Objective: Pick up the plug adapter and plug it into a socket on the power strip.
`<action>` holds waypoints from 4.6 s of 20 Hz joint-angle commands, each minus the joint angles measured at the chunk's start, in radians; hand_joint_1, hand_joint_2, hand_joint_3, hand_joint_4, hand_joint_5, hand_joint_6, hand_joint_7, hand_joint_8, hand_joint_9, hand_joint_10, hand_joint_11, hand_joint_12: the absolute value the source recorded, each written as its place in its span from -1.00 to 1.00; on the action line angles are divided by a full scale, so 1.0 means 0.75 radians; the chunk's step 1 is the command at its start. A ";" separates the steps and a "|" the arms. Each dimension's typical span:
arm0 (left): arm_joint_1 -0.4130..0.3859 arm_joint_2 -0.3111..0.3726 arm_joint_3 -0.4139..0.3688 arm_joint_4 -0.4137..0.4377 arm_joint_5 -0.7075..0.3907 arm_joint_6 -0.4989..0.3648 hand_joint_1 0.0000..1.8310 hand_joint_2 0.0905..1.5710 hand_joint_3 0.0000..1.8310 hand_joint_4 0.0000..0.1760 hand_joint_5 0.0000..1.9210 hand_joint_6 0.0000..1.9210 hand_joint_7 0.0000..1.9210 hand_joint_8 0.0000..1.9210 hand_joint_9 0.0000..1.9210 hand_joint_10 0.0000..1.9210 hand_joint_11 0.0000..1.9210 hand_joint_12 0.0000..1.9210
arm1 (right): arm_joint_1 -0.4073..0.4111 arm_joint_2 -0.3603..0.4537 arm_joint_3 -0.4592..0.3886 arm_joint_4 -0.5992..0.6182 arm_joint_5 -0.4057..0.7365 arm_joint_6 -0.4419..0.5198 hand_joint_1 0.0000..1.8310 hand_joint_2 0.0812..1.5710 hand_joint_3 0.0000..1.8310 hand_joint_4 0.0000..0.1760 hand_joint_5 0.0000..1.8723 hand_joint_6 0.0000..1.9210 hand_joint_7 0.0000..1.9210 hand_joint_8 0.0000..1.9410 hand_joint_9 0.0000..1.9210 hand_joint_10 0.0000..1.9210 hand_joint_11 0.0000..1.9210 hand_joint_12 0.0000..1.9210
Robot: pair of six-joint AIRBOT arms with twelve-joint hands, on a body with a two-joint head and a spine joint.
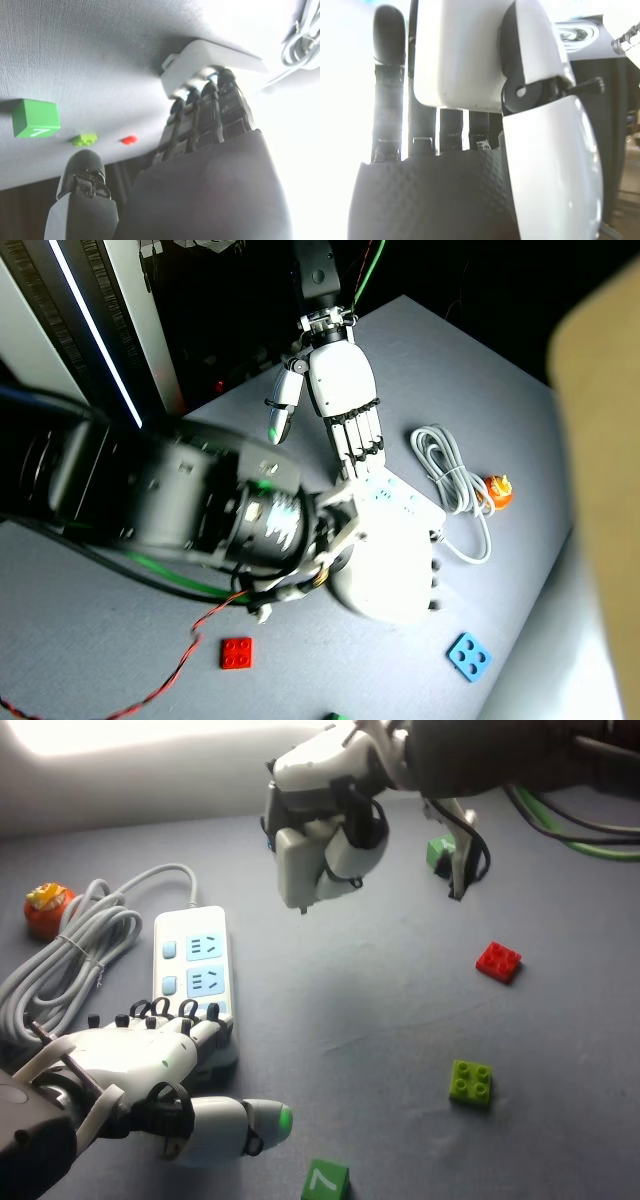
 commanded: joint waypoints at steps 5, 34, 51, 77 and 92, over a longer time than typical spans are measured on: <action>-0.007 -0.001 0.001 -0.010 0.010 0.014 -1.00 0.42 -1.00 -1.00 -1.00 -1.00 -1.00 -1.00 -1.00 -1.00 -1.00 -1.00 | 0.049 -0.058 0.039 -0.710 -0.001 0.902 0.37 0.33 -1.00 -1.00 0.09 -0.17 0.19 -0.12 0.26 -0.77 -0.31 0.21; 0.006 -0.001 0.015 -0.010 0.037 0.039 -1.00 0.42 -1.00 -1.00 -1.00 -1.00 -1.00 -1.00 -1.00 -1.00 -1.00 -1.00 | 0.004 -0.488 0.186 -1.797 -0.192 1.963 0.37 0.34 -1.00 -1.00 0.08 -0.16 0.17 -0.09 0.27 -0.77 -0.26 0.19; 0.011 -0.002 0.014 -0.010 0.041 0.048 -1.00 0.42 -1.00 -1.00 -1.00 -1.00 -1.00 -1.00 -1.00 -1.00 -1.00 -1.00 | -0.063 -0.470 0.136 -1.795 -0.256 1.895 0.37 0.34 -1.00 -1.00 0.07 -0.13 0.17 -0.11 0.28 -0.80 -0.25 0.17; 0.013 -0.008 0.023 -0.010 0.041 0.048 -1.00 0.42 -1.00 -1.00 -1.00 -1.00 -1.00 -1.00 -1.00 -1.00 -1.00 -1.00 | -0.063 -0.505 0.154 -1.738 -0.224 1.797 0.37 0.34 -1.00 -1.00 0.08 -0.14 0.18 -0.12 0.31 -0.85 -0.26 0.18; 0.015 -0.008 0.023 -0.010 0.041 0.048 -1.00 0.41 -1.00 -1.00 -1.00 -1.00 -1.00 -1.00 -1.00 -1.00 -1.00 -1.00 | -0.074 -0.660 0.289 -1.737 -0.252 1.743 0.37 0.33 -1.00 -1.00 0.10 -0.18 0.19 -0.13 0.32 -0.87 -0.26 0.18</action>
